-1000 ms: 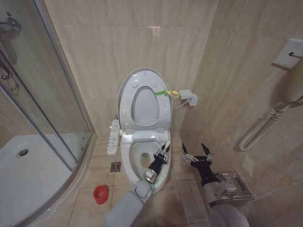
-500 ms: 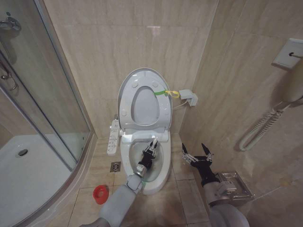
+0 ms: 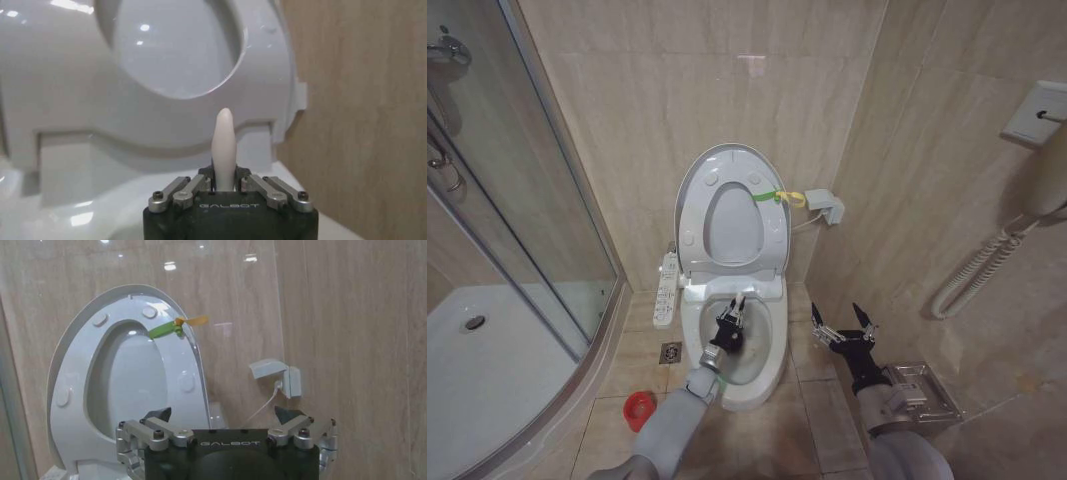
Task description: Open the toilet lid, clean the toilet bowl with a toilet brush, close the toilet lid, and flush.
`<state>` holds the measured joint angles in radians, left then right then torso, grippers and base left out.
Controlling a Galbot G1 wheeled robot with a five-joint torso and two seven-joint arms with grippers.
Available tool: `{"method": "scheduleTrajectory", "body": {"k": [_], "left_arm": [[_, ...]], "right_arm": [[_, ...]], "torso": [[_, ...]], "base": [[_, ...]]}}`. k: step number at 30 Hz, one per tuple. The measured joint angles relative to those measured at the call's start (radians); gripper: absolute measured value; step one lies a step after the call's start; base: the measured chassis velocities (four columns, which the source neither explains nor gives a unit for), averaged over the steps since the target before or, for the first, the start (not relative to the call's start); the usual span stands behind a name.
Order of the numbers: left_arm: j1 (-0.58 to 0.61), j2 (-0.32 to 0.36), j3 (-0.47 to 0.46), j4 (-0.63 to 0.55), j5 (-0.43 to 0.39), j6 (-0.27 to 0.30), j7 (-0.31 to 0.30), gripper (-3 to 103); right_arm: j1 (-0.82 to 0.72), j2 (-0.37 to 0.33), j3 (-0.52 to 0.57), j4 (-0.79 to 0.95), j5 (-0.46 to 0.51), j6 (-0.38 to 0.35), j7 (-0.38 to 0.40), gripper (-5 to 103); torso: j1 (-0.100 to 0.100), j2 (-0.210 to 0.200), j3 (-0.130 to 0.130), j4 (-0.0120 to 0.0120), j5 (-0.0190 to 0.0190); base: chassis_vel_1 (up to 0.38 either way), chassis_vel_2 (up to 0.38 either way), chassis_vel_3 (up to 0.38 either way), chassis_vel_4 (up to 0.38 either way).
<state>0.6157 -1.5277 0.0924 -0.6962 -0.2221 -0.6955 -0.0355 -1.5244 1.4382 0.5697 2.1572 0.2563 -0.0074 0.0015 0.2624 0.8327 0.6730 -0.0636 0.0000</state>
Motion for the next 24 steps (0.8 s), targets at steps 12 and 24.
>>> {"method": "scheduleTrajectory", "body": {"k": [12,24], "left_arm": [[0.000,-0.006,-0.004,0.046,-0.002,0.039,0.014,20],[-0.003,-0.021,-0.012,0.072,0.033,0.035,0.016,20]], "right_arm": [[0.000,0.000,0.000,0.000,0.000,0.000,0.000,100],[0.000,0.000,0.000,0.000,0.000,0.000,0.000,100]], "torso": [[0.000,0.000,0.000,0.0000,0.0000],[0.000,0.000,0.000,0.0002,0.0000]], "base": [[0.000,0.000,0.000,0.000],[0.000,0.000,0.000,0.000]]}}
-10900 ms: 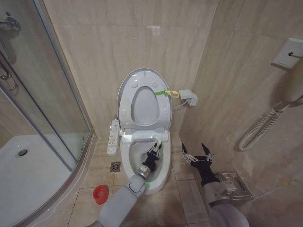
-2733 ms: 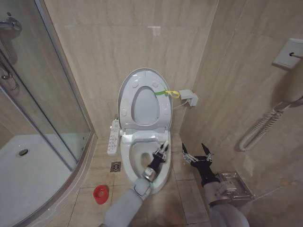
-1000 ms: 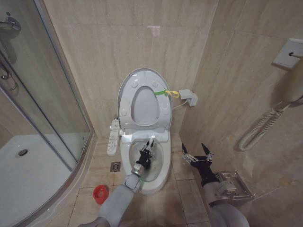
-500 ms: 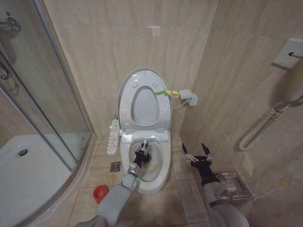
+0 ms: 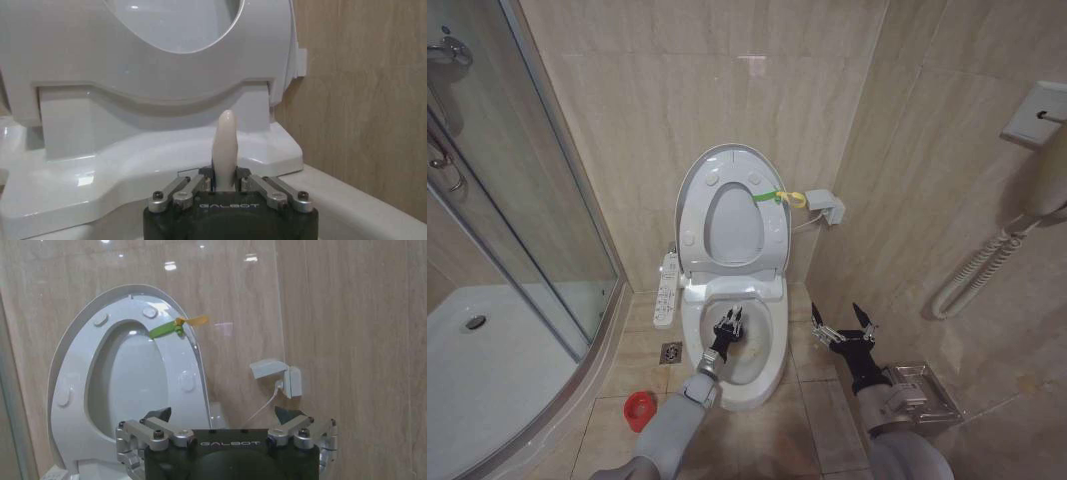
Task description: Open the toilet lid, clean the toilet bowl with a toilet brush, close the toilet lid, and flush.
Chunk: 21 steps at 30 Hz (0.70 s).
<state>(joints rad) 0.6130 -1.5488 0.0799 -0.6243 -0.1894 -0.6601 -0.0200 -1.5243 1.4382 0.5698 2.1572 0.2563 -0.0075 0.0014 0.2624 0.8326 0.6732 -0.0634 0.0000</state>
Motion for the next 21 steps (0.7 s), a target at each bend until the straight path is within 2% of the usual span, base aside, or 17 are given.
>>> {"method": "scheduleTrajectory", "body": {"k": [8,15,21], "left_arm": [[0.009,0.009,0.023,-0.111,0.001,0.001,-0.023,20],[0.035,0.007,0.058,-0.227,0.057,0.007,-0.049,20],[0.049,-0.003,0.085,-0.280,0.076,0.017,-0.059,19]], "right_arm": [[0.000,0.000,0.000,0.000,0.000,0.000,0.000,100],[0.000,0.000,0.000,0.000,0.000,0.000,0.000,100],[0.000,0.000,0.000,0.000,0.000,0.000,0.000,100]], "torso": [[0.000,0.000,0.000,-0.0002,-0.0001],[0.000,0.000,0.000,-0.0003,0.0000],[0.000,0.000,0.000,-0.0003,0.0000]], "base": [[0.000,0.000,0.000,0.000],[0.000,0.000,0.000,0.000],[0.000,0.000,0.000,0.000]]}}
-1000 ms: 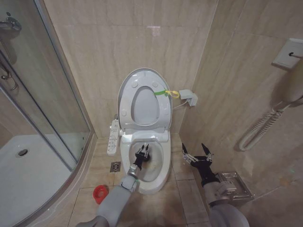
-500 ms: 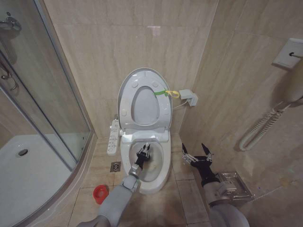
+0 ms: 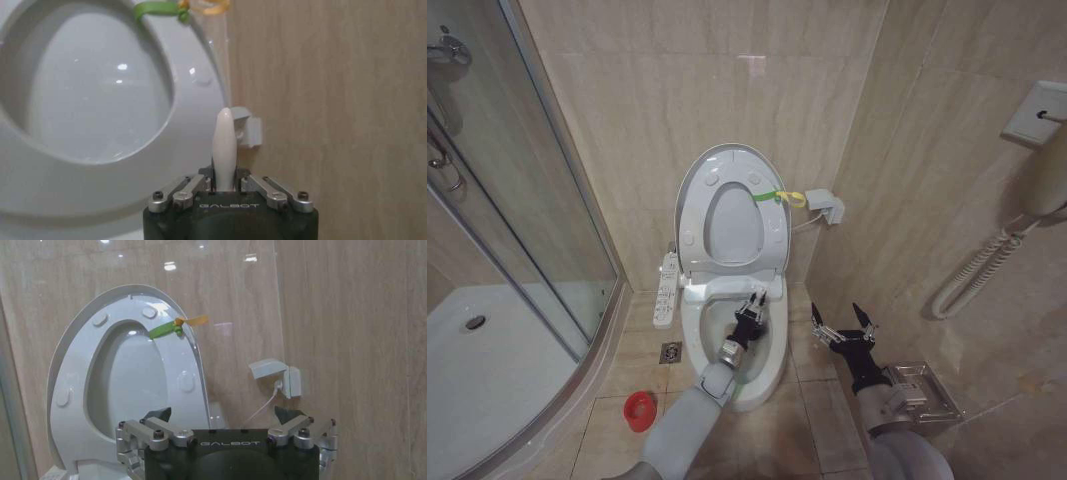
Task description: Open the toilet lid, clean the toilet bowl with a toilet brush, close the toilet lid, and flush.
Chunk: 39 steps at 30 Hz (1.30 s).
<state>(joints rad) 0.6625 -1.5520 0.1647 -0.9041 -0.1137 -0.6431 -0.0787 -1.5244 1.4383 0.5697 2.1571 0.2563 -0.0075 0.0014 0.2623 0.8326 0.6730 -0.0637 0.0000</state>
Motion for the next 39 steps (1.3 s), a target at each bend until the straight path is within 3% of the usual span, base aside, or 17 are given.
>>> {"method": "scheduleTrajectory", "body": {"k": [10,17,22,32,39], "left_arm": [[0.016,-0.006,0.037,-0.036,-0.024,0.004,-0.002,19],[-0.014,-0.014,0.000,0.117,-0.020,-0.037,0.014,19],[-0.031,-0.012,-0.026,0.155,-0.006,-0.048,0.014,19],[0.015,-0.011,0.033,-0.041,-0.031,-0.003,-0.008,19],[0.055,-0.022,0.076,-0.073,-0.035,0.000,-0.009,19]], "right_arm": [[0.000,0.000,0.000,0.000,0.000,0.000,0.000,100],[0.000,0.000,0.000,0.000,0.000,0.000,0.000,100],[0.000,0.000,0.000,0.000,0.000,0.000,0.000,100],[0.000,0.000,0.000,0.000,0.000,0.000,0.000,100],[0.000,0.000,0.000,0.000,0.000,0.000,0.000,100]], "torso": [[0.000,0.000,0.000,0.0002,0.0001],[0.000,0.000,0.000,0.0002,-0.0001],[0.000,0.000,0.000,0.0002,0.0000],[0.000,0.000,0.000,0.0002,0.0000],[0.000,0.000,0.000,0.0001,0.0000]], "base": [[0.000,0.000,0.000,0.000],[0.000,0.000,0.000,0.000],[0.000,0.000,0.000,0.000],[0.000,0.000,0.000,0.000],[0.000,0.000,0.000,0.000]]}}
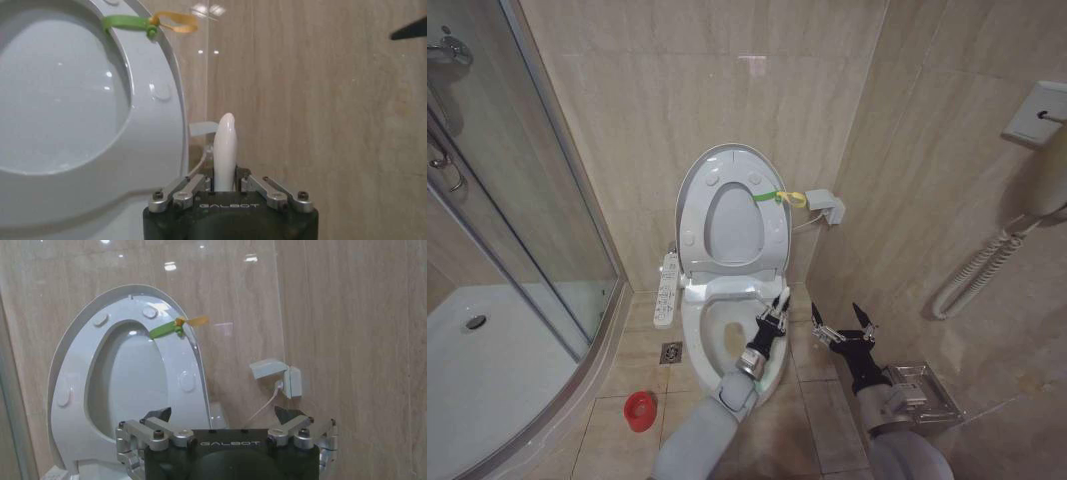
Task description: Open the toilet lid, clean the toilet bowl with a toilet brush, close the toilet lid, and flush.
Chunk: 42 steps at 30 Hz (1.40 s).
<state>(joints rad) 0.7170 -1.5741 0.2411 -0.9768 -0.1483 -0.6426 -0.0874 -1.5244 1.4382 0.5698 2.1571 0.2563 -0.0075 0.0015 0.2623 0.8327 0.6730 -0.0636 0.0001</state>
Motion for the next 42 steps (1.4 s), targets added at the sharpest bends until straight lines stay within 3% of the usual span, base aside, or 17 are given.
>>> {"method": "scheduleTrajectory", "body": {"k": [7,13,20,28,33,36,42], "left_arm": [[-0.002,0.012,-0.001,0.091,0.014,-0.038,0.012,19],[-0.080,0.020,-0.079,0.235,0.021,-0.072,0.014,20],[-0.098,0.021,-0.099,0.177,0.013,-0.059,0.002,19],[-0.050,0.015,-0.043,0.088,-0.004,-0.041,0.002,19],[-0.054,0.001,-0.039,0.151,-0.002,-0.063,0.013,19],[-0.076,-0.002,-0.052,0.251,0.011,-0.105,0.019,19],[-0.106,0.002,-0.101,0.297,0.015,-0.107,0.019,19]], "right_arm": [[0.000,0.000,0.000,0.000,0.000,0.000,0.000,100],[0.000,0.000,0.000,0.000,0.000,0.000,0.000,100],[0.000,0.000,0.000,0.000,0.000,0.000,0.000,100],[0.000,0.000,0.000,0.000,0.000,0.000,0.000,100],[0.000,0.000,0.000,0.000,0.000,0.000,0.000,100],[0.000,0.000,0.000,0.000,0.000,0.000,0.000,100],[0.000,0.000,0.000,0.000,0.000,0.000,0.000,100]], "torso": [[0.000,0.000,0.000,-0.0001,-0.0002],[0.000,0.000,0.000,0.0002,-0.0002],[0.000,0.000,0.000,-0.0001,-0.0002],[0.000,0.000,0.000,0.0002,0.0000],[0.000,0.000,0.000,0.0001,0.0000],[0.000,0.000,0.000,0.0000,-0.0002],[0.000,0.000,0.000,0.0001,-0.0001]], "base": [[0.000,0.000,0.000,0.000],[0.000,0.000,0.000,0.000],[0.000,0.000,0.000,0.000],[0.000,0.000,0.000,0.000],[0.000,0.000,0.000,0.000],[0.000,0.000,0.000,0.000],[0.000,0.000,0.000,0.000]]}}
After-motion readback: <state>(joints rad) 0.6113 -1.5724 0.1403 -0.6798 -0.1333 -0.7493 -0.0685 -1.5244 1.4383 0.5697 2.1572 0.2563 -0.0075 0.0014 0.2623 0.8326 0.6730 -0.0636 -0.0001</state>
